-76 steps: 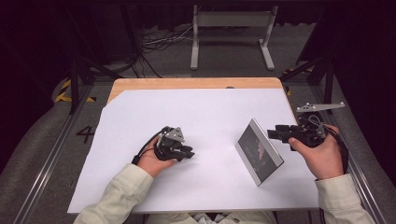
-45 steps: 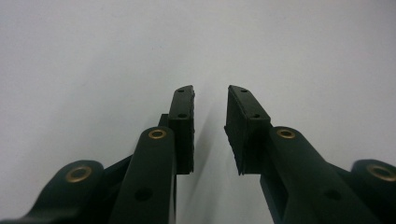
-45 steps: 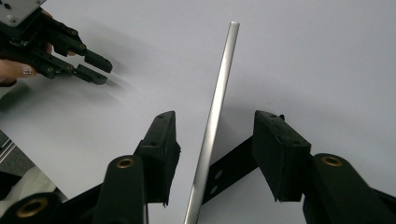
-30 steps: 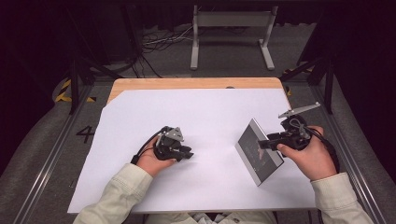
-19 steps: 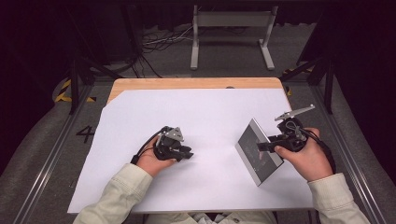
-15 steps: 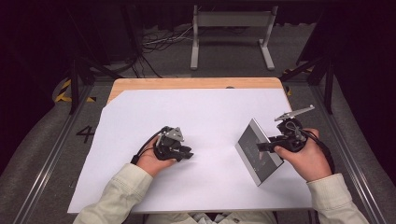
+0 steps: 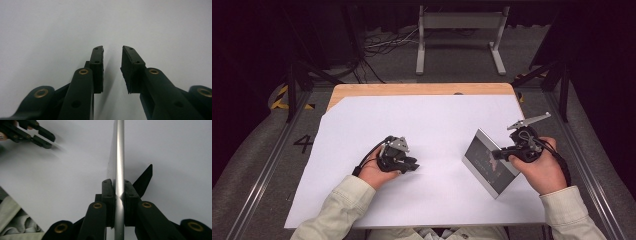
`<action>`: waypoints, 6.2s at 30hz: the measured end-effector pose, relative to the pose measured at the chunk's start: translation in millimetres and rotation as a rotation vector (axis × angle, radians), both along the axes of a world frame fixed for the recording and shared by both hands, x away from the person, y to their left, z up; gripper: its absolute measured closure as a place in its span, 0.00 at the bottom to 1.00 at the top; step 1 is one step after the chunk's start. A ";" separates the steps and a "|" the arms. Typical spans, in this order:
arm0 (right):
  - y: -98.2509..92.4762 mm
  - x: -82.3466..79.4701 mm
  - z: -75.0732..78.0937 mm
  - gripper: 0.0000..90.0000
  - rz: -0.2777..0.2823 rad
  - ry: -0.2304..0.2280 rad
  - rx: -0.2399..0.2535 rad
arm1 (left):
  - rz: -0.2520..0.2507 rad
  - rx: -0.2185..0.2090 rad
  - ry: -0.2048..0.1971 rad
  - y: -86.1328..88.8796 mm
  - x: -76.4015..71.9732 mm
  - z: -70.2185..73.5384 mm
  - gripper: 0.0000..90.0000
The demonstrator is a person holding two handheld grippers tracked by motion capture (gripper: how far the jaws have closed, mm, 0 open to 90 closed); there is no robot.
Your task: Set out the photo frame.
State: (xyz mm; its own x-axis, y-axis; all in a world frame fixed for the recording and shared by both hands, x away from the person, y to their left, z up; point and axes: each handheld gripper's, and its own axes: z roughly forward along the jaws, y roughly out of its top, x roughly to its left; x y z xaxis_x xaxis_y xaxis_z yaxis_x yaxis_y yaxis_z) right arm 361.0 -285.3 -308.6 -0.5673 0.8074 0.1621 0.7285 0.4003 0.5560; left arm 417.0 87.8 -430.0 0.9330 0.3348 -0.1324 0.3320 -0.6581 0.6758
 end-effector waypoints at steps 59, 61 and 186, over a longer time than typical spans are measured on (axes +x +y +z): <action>76.2 67.7 28.0 0.94 0.548 -0.092 -0.072 | 0.263 -0.027 0.004 83.4 -24.2 -0.2 0.79; 78.4 70.2 28.0 0.94 0.576 -0.094 -0.072 | 0.261 -0.026 -0.004 84.5 -22.6 0.0 0.79; -20.5 55.5 2.5 0.34 0.461 -0.264 0.024 | 0.245 -0.058 -0.004 71.3 -11.1 1.9 0.74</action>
